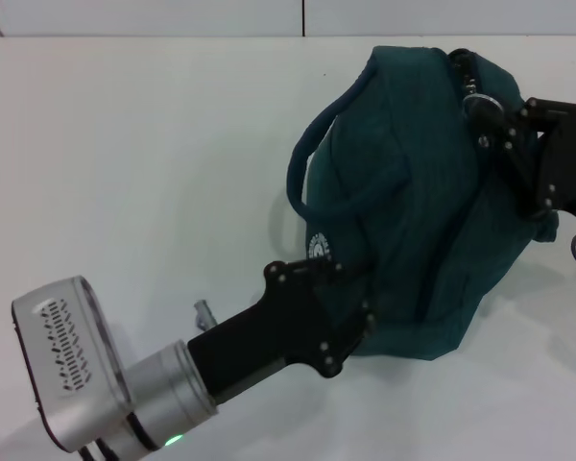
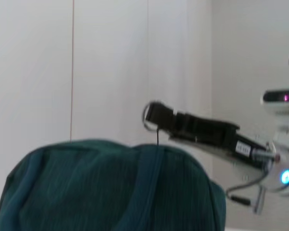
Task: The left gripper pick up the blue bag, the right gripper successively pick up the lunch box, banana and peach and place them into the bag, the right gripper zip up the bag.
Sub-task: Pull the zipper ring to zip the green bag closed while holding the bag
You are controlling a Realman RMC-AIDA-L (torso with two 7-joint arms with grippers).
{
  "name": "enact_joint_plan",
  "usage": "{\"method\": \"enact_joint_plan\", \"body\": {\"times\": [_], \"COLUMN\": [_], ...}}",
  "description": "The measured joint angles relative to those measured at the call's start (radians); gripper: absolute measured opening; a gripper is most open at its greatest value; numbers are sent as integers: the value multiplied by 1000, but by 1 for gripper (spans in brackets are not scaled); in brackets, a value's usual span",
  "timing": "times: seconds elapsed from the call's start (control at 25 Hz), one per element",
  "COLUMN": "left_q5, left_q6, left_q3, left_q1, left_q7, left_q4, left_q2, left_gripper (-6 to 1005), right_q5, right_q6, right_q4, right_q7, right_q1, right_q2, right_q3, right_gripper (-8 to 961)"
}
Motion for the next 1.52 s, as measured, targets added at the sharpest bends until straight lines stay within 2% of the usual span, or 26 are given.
{"method": "enact_joint_plan", "body": {"times": [0.24, 0.44, 0.68, 0.88, 1.04, 1.32, 1.44, 1.52], "left_q5": [-29, -91, -133, -127, -127, -125, -122, -127], "left_q6": [1, 0, 1, -3, -3, 6, 50, 94], "left_q3": [-3, -3, -4, -1, -1, -1, -2, -4], "left_q1": [-19, -32, -36, -47, -48, -51, -57, -60], "left_q7": [-2, -11, -11, -11, -9, -1, 7, 12], "left_q4": [29, 56, 76, 76, 70, 51, 13, -31], "left_q2": [-4, -4, -3, -4, -2, 3, 5, 5], "left_gripper": [239, 470, 545, 505, 294, 142, 77, 70], "right_q5": [0, 0, -1, -2, -2, -5, -5, -3], "right_q6": [0, 0, -1, -11, -16, -17, -29, -50], "right_q4": [1, 13, 14, 24, 37, 39, 65, 98], "right_q7": [0, -12, -25, -35, -35, -32, -28, -27], "right_q1": [0, 1, -4, -6, -2, 0, 15, 30], "right_q2": [0, 0, 0, 0, 0, 0, 0, 0], "right_q3": [0, 0, 0, 0, 0, -6, -28, -27], "right_gripper": [18, 18, 18, 18, 18, 19, 19, 19]}}
